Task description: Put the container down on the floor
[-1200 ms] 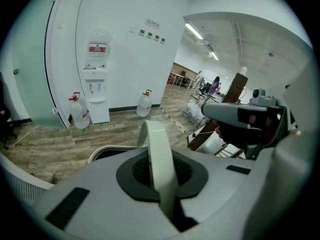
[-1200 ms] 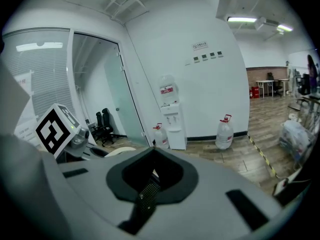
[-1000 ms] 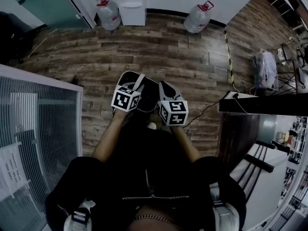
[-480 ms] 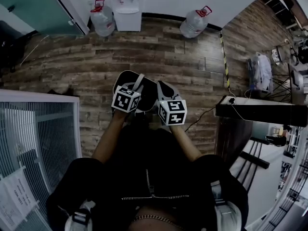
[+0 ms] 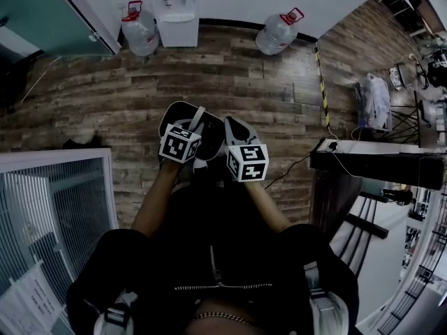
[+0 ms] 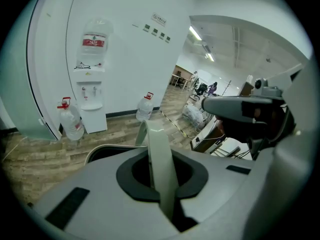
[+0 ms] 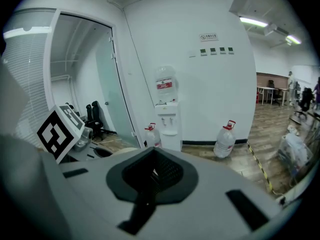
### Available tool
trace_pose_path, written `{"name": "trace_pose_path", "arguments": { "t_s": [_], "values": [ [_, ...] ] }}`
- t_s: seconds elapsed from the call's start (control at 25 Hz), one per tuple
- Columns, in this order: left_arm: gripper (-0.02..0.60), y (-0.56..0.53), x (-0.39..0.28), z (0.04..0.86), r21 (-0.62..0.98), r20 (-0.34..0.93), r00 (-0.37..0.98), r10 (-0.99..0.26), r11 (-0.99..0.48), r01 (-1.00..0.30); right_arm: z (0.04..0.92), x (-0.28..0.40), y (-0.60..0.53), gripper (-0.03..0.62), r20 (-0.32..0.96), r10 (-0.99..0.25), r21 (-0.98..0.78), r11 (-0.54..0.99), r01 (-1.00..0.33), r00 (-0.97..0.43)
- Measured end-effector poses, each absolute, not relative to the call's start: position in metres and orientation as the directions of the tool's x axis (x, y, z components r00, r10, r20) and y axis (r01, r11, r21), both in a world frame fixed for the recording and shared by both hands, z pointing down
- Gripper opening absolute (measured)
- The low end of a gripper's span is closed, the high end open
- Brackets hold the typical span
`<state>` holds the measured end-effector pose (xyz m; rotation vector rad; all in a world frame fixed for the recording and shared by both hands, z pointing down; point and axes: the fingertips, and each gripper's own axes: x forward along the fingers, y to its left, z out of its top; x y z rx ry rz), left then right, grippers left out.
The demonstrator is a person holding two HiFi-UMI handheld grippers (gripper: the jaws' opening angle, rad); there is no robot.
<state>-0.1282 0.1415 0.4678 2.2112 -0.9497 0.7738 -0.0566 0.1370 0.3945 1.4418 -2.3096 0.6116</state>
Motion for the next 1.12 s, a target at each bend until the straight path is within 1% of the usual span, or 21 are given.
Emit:
{"name": "trace_pose_path", "arguments": {
  "t_s": [0.32, 0.6, 0.84, 1.12],
  "values": [
    [0.015, 0.099, -0.112, 0.476, 0.307, 0.719, 0.570, -0.398, -0.553, -0.774, 0.401, -0.044, 0.085, 0.011, 0.497, -0.753, -0.206, 0.380, -0.902, -0.431],
    [0.015, 0.040, -0.089, 0.480, 0.290, 0.737, 0.543, -0.403, -0.536, -0.792, 0.405, -0.027, 0.016, 0.011, 0.483, -0.735, -0.238, 0.413, -0.879, -0.476],
    [0.015, -0.012, -0.065, 0.482, 0.291, 0.749, 0.504, -0.429, -0.470, -0.833, 0.401, 0.002, -0.043, 0.011, 0.486, -0.700, -0.240, 0.470, -0.850, -0.524],
    [0.015, -0.066, -0.039, 0.480, 0.261, 0.759, 0.441, -0.479, -0.397, -0.880, 0.404, 0.042, -0.098, 0.011, 0.471, -0.679, -0.276, 0.493, -0.825, -0.563]
  ]
}}
